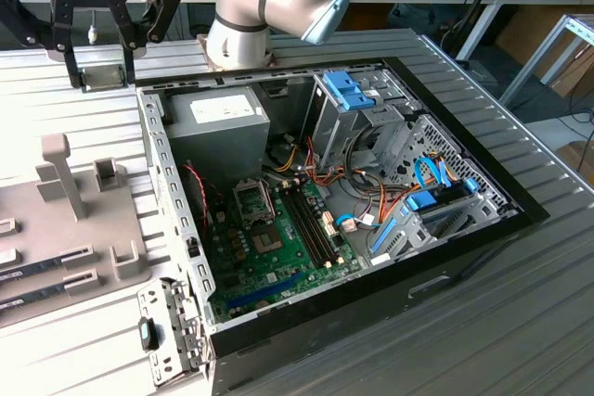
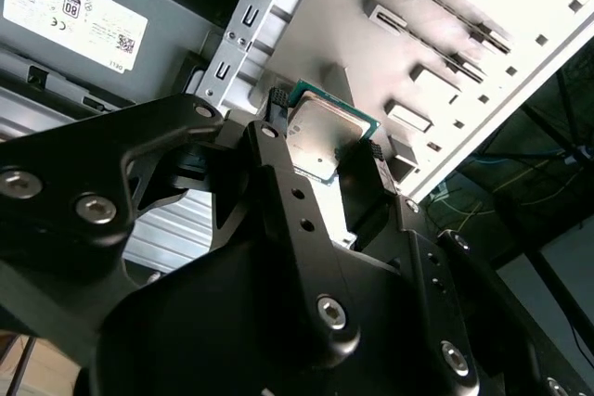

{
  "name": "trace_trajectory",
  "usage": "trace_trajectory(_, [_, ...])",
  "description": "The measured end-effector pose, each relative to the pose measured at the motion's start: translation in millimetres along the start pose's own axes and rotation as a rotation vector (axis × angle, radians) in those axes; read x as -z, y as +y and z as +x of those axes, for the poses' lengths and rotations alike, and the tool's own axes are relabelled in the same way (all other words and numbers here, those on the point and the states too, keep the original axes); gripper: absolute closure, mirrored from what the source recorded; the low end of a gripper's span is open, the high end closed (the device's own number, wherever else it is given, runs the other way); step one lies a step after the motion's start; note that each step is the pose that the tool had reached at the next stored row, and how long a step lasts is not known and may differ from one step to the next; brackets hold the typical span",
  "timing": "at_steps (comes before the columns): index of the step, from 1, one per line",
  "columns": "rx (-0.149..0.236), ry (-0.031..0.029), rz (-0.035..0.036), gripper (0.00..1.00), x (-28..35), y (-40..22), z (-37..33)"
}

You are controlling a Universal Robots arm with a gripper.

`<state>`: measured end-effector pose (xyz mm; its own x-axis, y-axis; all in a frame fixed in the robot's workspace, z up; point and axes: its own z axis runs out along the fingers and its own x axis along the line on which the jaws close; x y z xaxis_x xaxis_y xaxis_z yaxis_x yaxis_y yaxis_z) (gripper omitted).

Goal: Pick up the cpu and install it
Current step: 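Pick up the cpu and move it towards the insertion slot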

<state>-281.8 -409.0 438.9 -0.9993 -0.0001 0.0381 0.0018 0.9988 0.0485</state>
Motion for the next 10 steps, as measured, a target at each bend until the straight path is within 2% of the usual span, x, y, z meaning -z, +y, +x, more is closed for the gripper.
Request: trace_trajectory(10, [0.000, 0.0000, 0.0000, 0.53, -2.9, -0.4, -11.0])
